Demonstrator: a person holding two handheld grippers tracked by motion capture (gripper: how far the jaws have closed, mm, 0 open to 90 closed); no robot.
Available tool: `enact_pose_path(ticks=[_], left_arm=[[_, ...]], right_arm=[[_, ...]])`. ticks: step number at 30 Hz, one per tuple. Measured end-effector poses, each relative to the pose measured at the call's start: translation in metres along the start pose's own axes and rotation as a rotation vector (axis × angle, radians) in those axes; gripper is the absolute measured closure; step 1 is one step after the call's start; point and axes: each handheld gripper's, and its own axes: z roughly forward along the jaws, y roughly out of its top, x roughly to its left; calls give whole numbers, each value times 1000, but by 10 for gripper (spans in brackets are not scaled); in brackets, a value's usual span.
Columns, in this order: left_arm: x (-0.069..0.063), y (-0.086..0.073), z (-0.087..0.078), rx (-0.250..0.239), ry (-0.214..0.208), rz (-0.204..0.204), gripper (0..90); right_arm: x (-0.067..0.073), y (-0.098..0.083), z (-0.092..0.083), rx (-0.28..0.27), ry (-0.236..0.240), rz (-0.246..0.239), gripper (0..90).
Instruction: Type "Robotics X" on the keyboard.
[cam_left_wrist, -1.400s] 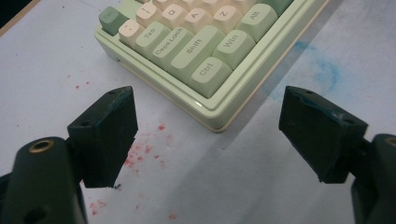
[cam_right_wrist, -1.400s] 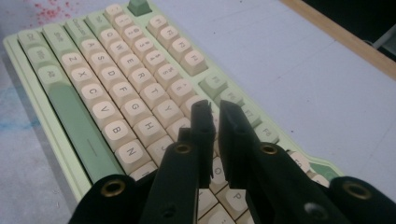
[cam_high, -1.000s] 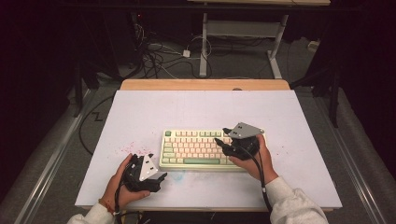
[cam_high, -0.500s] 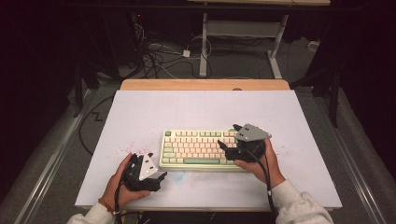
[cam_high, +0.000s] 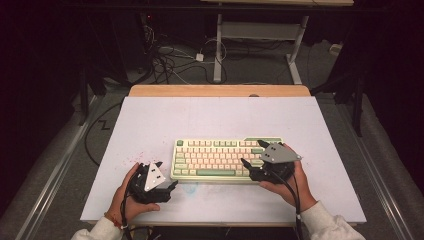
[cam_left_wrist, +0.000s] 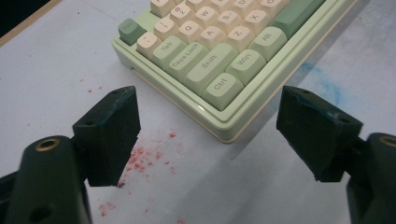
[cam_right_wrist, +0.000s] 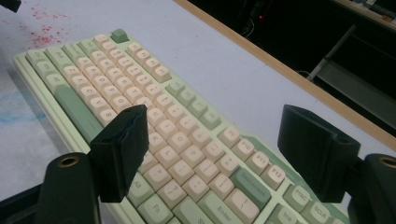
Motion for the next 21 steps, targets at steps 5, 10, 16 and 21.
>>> enact_pose_path(ticks=[5,10,16,21], left_arm=[[2,2,-4,-24,-13,-15,253],[6,4,-8,-38,-28,-53,325],[8,7,-10,-29,-56,-68,585],[11,8,-14,-42,-83,-76,780]], right_arm=[[-3,-9,-13,-8,-14,8,249],[-7,-19,-26,-17,-34,15,252],[-12,-32,-38,-9,-55,23,253],[-16,-40,-49,-13,-72,37,254]])
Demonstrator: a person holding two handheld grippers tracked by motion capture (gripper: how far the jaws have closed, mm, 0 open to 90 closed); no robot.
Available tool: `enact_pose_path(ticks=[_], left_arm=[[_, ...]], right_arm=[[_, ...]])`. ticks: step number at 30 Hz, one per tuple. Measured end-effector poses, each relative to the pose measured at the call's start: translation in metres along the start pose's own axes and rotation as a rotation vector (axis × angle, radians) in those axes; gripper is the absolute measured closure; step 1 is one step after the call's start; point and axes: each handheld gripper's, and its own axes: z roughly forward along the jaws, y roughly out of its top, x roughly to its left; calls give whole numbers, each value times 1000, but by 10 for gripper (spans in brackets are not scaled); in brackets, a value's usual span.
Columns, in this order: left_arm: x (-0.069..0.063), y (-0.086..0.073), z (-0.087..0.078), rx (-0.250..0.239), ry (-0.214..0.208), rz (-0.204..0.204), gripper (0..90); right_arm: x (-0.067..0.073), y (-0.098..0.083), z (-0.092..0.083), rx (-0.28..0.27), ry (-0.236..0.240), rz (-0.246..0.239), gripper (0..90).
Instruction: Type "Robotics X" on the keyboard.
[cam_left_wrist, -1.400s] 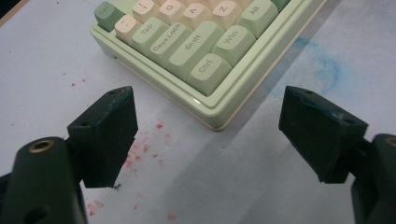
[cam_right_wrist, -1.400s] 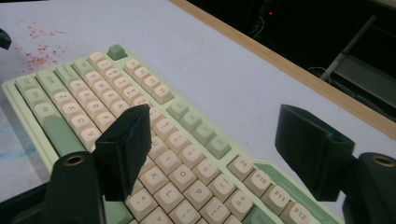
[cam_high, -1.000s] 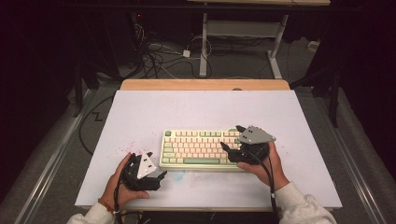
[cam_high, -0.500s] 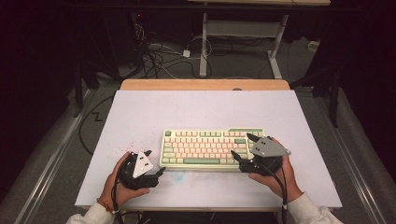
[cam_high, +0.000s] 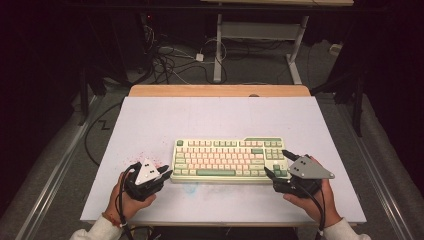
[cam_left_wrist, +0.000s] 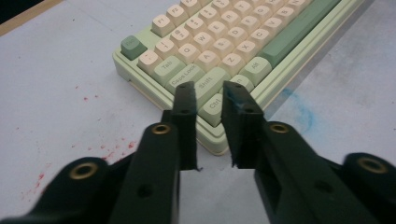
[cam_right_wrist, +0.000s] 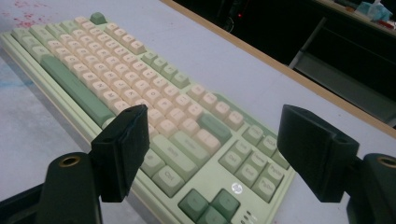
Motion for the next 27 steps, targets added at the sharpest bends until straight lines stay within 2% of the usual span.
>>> enact_pose_path(ticks=[5,12,22,27], left_arm=[[-1,2,1,21,-10,7,870],[-2,17,8,39,-36,18,872],[-7,44,25,46,-57,50,869],[-9,52,34,52,-86,55,862]], right_arm=[[-3,-9,-8,18,-9,-1,254],[-2,-24,-12,55,-5,3,254],[4,-29,-16,60,-2,0,254],[6,-31,-15,70,3,-13,253]])
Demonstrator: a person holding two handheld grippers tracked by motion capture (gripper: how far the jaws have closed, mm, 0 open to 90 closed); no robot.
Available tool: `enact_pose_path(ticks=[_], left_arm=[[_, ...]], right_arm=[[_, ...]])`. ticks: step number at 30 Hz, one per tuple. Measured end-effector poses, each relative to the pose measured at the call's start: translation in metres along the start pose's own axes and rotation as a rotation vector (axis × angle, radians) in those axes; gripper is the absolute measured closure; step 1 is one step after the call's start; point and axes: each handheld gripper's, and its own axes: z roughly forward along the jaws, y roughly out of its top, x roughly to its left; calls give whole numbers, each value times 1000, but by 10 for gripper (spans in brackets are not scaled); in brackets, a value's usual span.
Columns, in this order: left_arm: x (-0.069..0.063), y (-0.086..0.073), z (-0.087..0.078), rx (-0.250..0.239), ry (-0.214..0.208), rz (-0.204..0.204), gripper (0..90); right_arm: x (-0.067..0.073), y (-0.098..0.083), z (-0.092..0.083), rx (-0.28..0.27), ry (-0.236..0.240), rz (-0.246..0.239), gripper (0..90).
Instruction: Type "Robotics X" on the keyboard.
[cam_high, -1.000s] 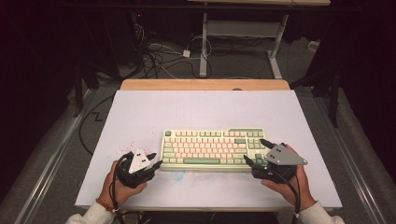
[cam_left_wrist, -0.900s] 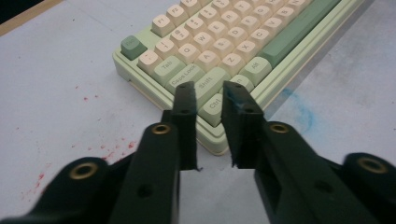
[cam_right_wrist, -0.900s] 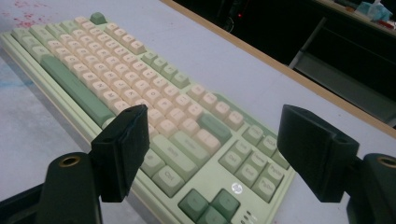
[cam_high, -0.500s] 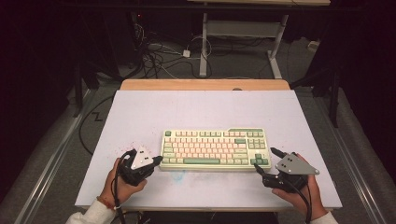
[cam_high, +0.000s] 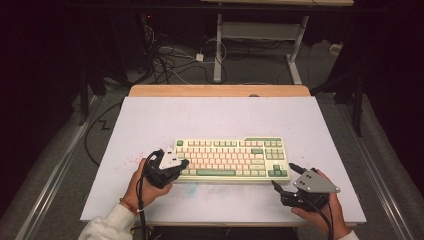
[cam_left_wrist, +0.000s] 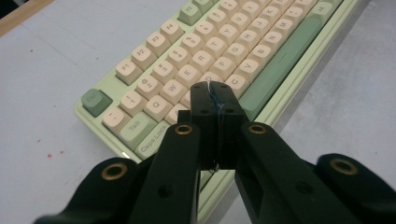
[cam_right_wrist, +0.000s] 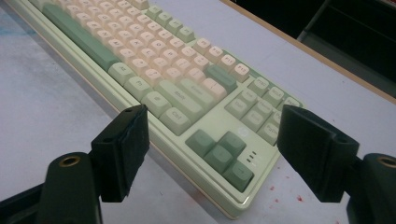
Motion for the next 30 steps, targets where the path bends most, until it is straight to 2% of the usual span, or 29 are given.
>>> enact_pose_path(ticks=[8,15,19,30], left_arm=[[-4,13,17,20,-43,21,858],[-10,21,32,42,-63,47,857],[-13,25,41,64,-69,63,855],[-12,27,52,89,-60,61,852]], right_arm=[[2,0,2,5,7,-8,254],[4,0,4,14,13,-15,254],[4,-1,4,17,15,-21,254],[5,-2,5,24,24,-27,254]])
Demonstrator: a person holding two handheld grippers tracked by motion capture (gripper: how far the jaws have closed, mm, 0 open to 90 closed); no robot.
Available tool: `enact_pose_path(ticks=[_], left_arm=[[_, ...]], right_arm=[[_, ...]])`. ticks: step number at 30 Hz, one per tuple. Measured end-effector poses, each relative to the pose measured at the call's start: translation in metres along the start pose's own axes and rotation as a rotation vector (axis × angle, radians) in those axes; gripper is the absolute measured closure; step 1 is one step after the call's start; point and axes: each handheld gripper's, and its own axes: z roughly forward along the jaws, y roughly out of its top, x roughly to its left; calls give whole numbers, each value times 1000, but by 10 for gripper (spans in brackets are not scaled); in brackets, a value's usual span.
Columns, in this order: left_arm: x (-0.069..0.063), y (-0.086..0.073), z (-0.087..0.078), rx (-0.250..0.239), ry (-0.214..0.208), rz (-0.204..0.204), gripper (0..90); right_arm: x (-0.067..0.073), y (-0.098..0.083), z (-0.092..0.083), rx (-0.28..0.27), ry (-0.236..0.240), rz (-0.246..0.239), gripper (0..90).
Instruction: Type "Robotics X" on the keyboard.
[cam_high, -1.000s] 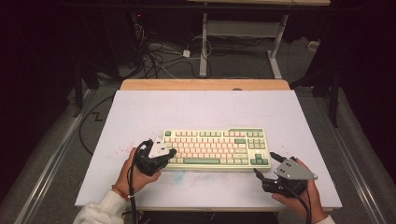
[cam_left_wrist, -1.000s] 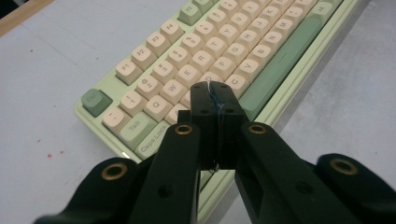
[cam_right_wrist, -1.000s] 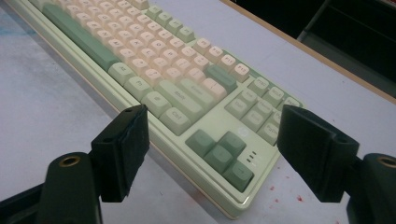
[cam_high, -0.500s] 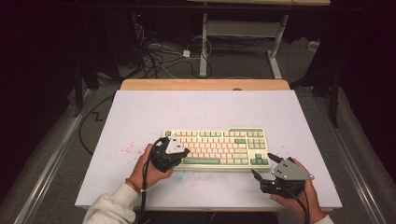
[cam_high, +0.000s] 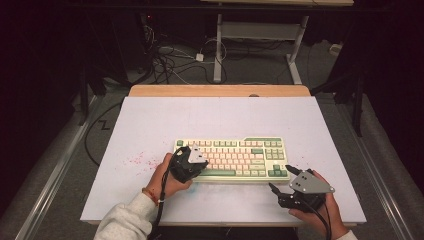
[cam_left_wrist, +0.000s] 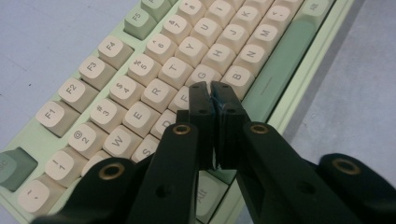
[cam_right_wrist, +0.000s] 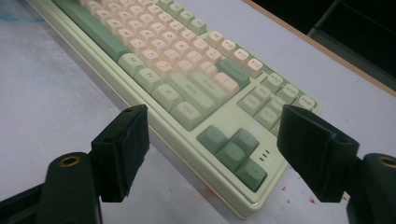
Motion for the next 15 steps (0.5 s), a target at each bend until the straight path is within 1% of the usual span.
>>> enact_pose_path(ticks=[9,13,15], left_arm=[[0,0,4,19,6,9,852],[0,-1,4,16,10,4,847],[0,-1,5,20,9,6,850]], right_arm=[[1,0,1,3,8,-5,254],[2,0,2,8,8,-6,255],[2,0,2,9,10,-16,256]])
